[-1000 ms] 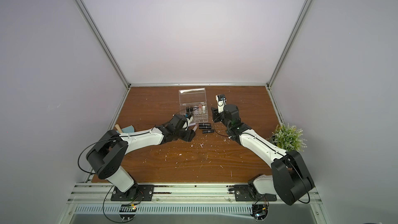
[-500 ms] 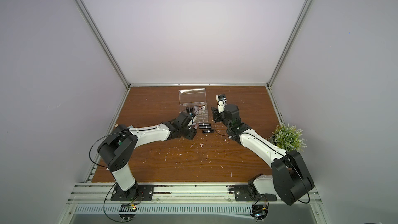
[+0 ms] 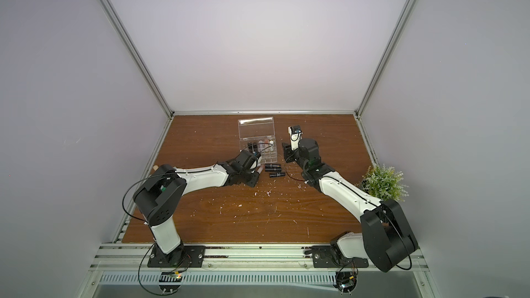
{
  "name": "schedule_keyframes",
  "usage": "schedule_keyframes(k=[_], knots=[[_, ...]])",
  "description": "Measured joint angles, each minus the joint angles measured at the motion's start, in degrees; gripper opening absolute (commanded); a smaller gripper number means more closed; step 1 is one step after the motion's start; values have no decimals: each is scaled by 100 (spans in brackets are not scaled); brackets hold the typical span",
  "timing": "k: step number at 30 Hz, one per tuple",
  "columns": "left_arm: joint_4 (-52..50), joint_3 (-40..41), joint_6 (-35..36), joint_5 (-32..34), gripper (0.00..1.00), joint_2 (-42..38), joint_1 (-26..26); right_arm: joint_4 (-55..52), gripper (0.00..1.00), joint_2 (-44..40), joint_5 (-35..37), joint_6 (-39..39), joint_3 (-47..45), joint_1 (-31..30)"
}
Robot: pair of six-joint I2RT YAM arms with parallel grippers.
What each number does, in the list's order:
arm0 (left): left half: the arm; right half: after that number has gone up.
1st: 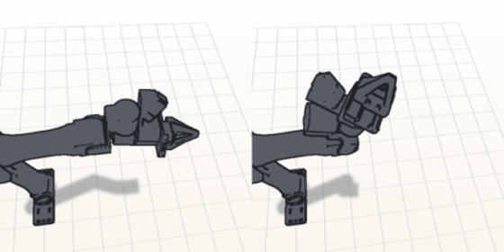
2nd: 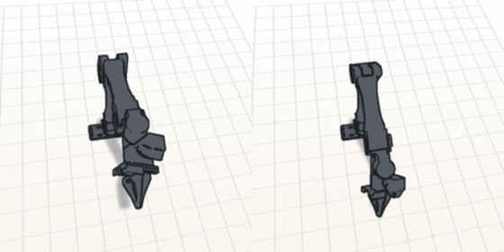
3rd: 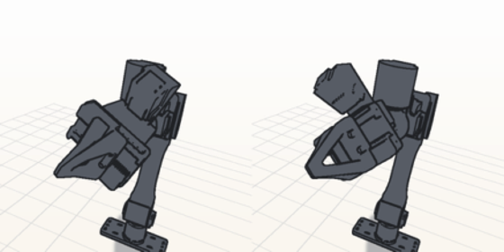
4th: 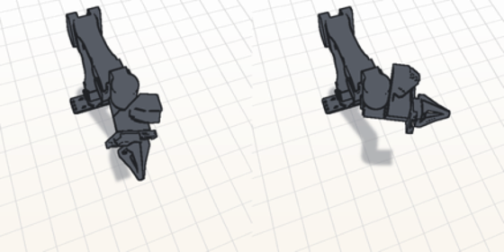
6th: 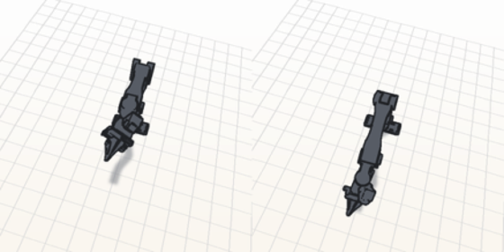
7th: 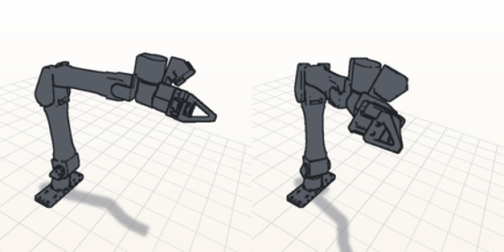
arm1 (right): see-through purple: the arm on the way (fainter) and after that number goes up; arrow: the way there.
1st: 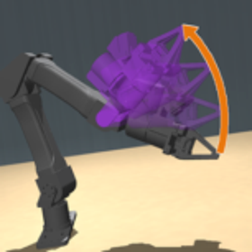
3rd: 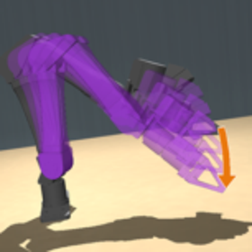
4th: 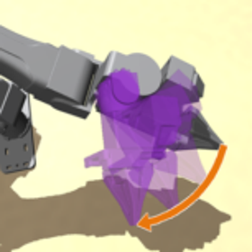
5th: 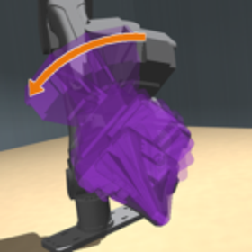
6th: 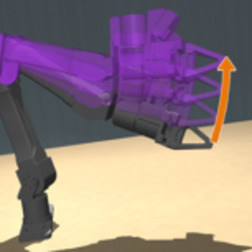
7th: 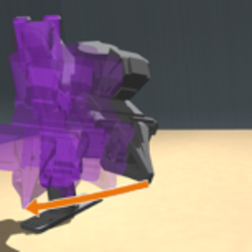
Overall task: Arrange the lipsticks in the organizer
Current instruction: Pick up the lipstick at the center of the board.
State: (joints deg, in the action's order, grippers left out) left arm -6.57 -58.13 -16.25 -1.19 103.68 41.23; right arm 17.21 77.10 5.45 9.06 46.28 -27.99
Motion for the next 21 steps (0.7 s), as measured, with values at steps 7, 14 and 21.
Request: schedule_keyframes(k=[7, 14, 21], knots=[[20, 382, -26, -157, 24, -374, 2, -35, 51, 0, 0, 0, 0, 11], [63, 704, -151, -492, 21, -1241, 2, -203, 53, 0, -179, 2, 48, 37], [557, 1196, -367, -785, 20, -2568, -7, -680, 74, 46, -1167, 103, 490, 50]])
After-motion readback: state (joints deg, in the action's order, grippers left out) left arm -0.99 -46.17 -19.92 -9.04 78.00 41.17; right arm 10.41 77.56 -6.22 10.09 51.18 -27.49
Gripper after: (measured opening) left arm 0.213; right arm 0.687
